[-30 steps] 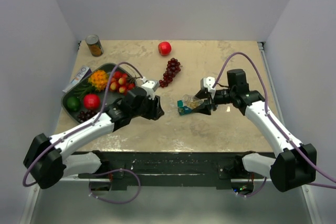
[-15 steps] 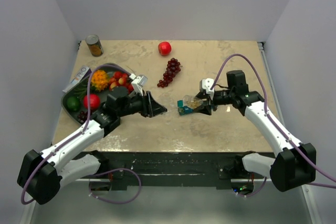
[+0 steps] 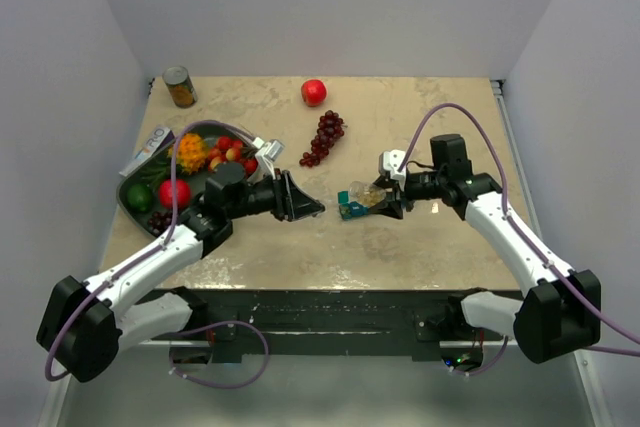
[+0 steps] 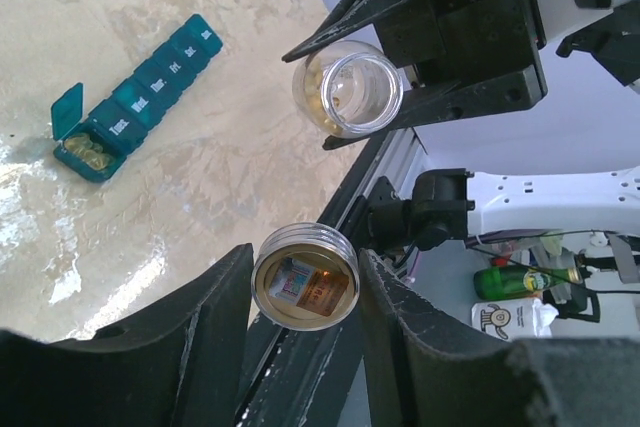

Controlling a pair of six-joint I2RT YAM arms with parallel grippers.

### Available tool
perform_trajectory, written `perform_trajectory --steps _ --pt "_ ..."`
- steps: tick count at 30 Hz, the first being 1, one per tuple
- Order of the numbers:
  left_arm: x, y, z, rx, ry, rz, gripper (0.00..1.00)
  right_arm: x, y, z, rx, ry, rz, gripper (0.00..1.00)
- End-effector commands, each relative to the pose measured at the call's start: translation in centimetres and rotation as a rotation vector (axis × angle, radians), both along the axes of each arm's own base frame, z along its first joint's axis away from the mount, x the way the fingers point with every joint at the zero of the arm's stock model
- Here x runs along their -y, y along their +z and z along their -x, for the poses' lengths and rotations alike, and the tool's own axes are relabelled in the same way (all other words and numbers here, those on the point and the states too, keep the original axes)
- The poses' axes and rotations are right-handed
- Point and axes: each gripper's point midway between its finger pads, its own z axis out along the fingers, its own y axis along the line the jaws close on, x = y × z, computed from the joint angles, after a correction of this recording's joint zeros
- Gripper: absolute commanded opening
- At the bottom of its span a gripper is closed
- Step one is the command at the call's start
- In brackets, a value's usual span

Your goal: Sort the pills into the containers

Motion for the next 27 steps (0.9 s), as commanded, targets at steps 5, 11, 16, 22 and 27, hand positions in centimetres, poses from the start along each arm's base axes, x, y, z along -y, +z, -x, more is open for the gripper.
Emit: perform_trajectory --steps 5,11,16,22,27 --pt "1.7 3.1 -1.7 0.005 -0.015 0.125 0.03 -0.7 -0.2 0.4 0.022 0.027 0.020 0.00" --pt "2.4 2.8 -2.5 -0.021 -0.014 0.147 0.02 -1.8 -0.6 1.0 0.019 0.054 0.038 0.00" --pt "2.8 2.9 -2.6 -0.032 -0.021 0.170 0.02 -2.6 -1.1 1.3 0.013 0.064 0.054 0.00" --pt "3.3 2.7 -2.6 -0.044 -0.031 0.182 0.02 -3.3 -1.5 1.5 0.009 0.073 0.069 0.00" --pt "3.9 2.3 -2.3 -0.055 -0.046 0.176 0.02 -3.5 -1.4 1.5 0.008 0.069 0.072 0.00"
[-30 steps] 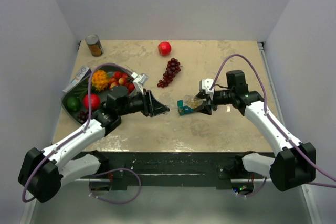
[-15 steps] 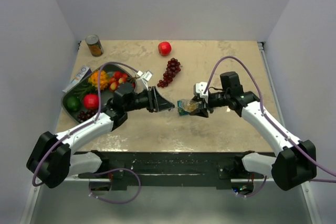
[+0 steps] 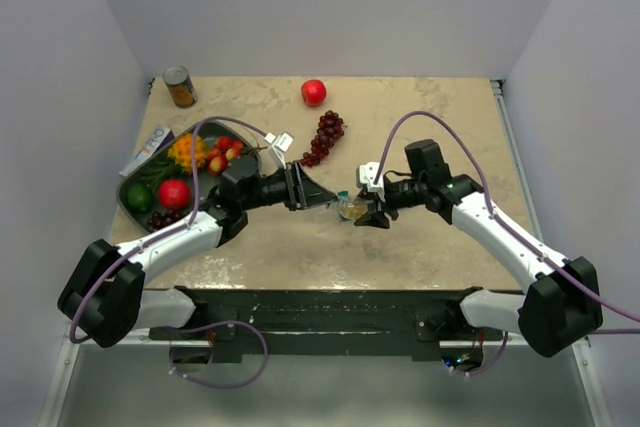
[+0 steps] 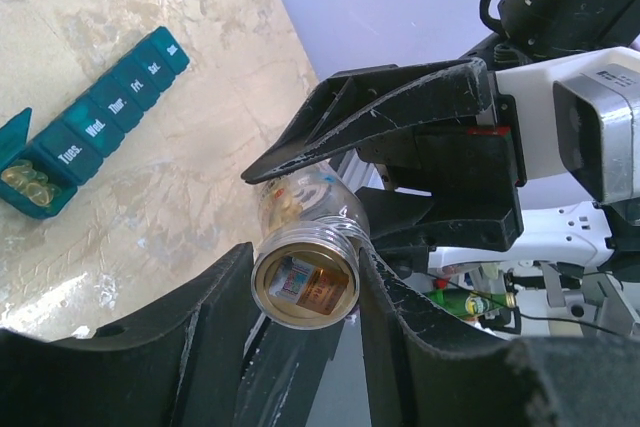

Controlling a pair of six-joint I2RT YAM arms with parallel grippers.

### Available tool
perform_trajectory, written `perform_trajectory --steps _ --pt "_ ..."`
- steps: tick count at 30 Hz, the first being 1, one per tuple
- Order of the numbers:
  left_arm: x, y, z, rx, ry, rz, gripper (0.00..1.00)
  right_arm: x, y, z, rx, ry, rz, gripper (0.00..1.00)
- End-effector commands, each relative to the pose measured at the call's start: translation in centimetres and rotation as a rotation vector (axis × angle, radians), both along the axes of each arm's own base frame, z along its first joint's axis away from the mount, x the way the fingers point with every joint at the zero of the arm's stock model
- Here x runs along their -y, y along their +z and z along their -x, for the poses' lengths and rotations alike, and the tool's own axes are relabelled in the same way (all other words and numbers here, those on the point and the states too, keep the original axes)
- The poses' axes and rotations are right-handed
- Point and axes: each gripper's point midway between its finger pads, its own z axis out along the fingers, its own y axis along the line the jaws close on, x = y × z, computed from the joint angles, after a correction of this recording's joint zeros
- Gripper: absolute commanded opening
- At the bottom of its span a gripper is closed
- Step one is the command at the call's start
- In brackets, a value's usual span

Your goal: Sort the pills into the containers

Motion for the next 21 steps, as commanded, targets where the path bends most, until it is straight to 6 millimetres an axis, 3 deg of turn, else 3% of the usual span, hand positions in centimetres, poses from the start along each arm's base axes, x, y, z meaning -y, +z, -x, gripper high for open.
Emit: perform_trajectory --steps 1,12,21 --pt "1.1 2.8 0.1 0.073 -0.035 0.064 0.02 -0.4 0.5 -0.6 0.029 -0.010 -0.015 0.00" --pt "2.0 2.8 1.2 0.063 -0.086 0.086 0.01 -0.6 0.2 -1.1 0.026 -0.038 0.002 0.00" --pt "2.3 -0.2 0.3 0.026 -0.062 -0.070 0.00 -0.4 -0.4 -2.1 0.036 -0.097 0.054 0.00"
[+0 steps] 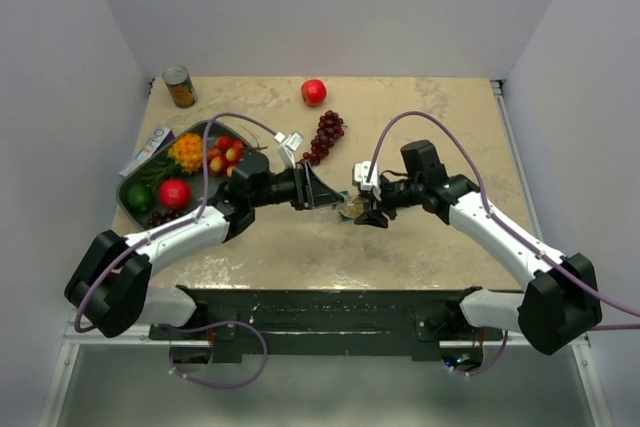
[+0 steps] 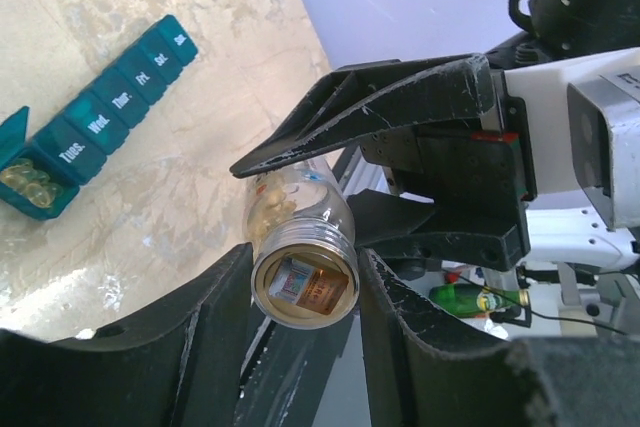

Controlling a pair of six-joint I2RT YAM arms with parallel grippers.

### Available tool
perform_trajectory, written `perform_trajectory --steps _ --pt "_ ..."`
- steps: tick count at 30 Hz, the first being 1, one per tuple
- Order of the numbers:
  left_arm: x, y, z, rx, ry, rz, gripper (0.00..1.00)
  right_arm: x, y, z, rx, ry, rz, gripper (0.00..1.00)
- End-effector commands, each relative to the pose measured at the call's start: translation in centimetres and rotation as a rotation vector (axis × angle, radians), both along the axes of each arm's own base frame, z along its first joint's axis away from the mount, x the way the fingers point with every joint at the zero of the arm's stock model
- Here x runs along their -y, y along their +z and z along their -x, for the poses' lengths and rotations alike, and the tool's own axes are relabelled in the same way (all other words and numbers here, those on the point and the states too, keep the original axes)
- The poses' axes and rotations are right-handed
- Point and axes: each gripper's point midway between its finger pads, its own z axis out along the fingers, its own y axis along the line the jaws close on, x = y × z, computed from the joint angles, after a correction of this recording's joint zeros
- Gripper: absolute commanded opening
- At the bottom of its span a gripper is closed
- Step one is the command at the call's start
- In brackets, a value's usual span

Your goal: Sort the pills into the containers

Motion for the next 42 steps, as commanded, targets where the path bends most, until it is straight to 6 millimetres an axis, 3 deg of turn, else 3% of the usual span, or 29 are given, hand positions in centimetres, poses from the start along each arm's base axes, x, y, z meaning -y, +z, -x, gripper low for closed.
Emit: perform_trajectory --steps 1,11,19,22,26,35,42 --pt "0.9 0.7 0.0 0.052 -0.032 -0.045 0.00 -0.5 0.6 -1.6 0.050 -0.043 0.002 0.00" --pt "2.3 -0.5 0.1 0.069 -0.086 -0.126 0.00 -0.8 1.0 -1.7 0.044 -0.058 -0.005 0.00" --pt "2.5 -1.3 2.3 0.170 -0.245 -0.055 0.01 -1.4 3.2 0.5 -0.015 0.046 -0.122 0.00" --pt "1.9 -2.3 2.6 0.238 -0.290 -0.101 0.06 -1.2 3.8 0.8 -0.024 0.062 -0.155 0.00" --pt "1.1 -3.4 2.3 0.257 -0.277 -0.165 0.20 -1.1 3.9 0.8 -0.026 0.062 -0.163 0.00" --pt "0.0 -4.2 1.1 0.259 -0.203 -0.267 0.43 -0.9 3.9 0.7 -0.027 0.057 -0.168 0.00" --pt "-0.6 -4.5 0.9 0.255 -0.190 -0.307 0.53 -0.7 4.1 0.5 -0.025 0.049 -0.173 0.00"
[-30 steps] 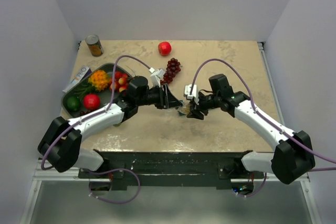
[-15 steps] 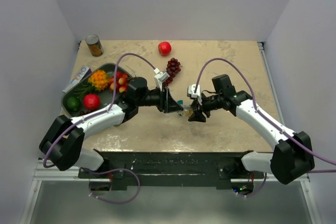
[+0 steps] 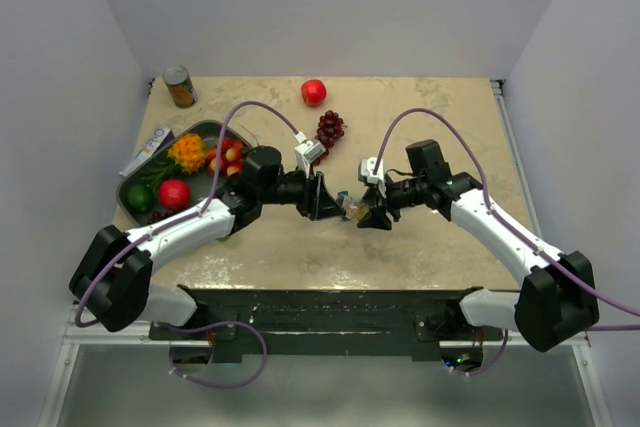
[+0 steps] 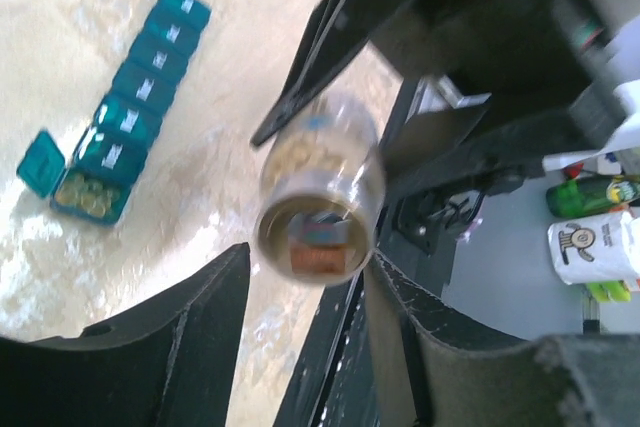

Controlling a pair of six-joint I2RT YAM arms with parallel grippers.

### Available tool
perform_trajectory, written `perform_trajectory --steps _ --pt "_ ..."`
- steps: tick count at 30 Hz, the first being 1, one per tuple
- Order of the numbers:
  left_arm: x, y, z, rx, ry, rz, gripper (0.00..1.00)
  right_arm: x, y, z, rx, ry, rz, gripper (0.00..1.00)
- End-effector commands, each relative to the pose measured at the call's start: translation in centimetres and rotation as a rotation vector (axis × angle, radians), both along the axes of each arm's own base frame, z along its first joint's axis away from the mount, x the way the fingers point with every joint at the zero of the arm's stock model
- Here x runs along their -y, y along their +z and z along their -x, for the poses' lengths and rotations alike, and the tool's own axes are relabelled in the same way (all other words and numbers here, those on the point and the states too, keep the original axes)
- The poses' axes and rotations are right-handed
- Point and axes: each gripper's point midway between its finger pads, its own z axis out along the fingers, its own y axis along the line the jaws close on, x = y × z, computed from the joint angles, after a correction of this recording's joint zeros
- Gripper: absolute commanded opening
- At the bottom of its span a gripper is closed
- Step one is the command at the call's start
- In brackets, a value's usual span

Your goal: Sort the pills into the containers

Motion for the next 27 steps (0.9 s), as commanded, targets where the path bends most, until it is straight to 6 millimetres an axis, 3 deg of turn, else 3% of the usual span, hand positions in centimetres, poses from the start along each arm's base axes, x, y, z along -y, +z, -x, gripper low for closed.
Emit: perform_trajectory --steps 1,11,16,19,21,22,24,27 --pt "-1.3 -2.8 0.2 -0.029 0.027 -0.123 0.55 -1.4 4.5 -0.5 0.120 0.060 -0.148 0.00" --pt "-1.6 -1.6 1.0 0.022 -0.011 -0.102 0.64 -1.3 4.6 -0.6 0.124 0.056 -0.150 0.00" --pt "-3.0 -1.6 2.5 0.076 -0.036 -0.117 0.66 -1.0 4.8 -0.9 0.130 0.045 -0.149 0.00" --pt "-4.2 -0.2 3.0 0.129 -0.006 -0.095 0.69 -1.0 4.7 -1.0 0.135 0.037 -0.142 0.00" --pt "-4.8 2.0 2.7 0.182 0.051 -0.051 0.75 -0.9 4.5 -1.1 0.135 0.032 -0.139 0.00" --pt "-4.9 3.0 2.5 0.181 0.088 -0.010 0.87 -0.9 4.5 -1.2 0.136 0.029 -0.136 0.00" --pt "-5.3 5.1 1.9 0.155 0.184 0.055 0.99 -0.9 4.3 -1.3 0.138 0.027 -0.131 0.00" --pt "-5.0 6.5 0.8 0.073 0.259 0.100 0.99 -0.8 4.3 -1.4 0.141 0.020 -0.127 0.00"
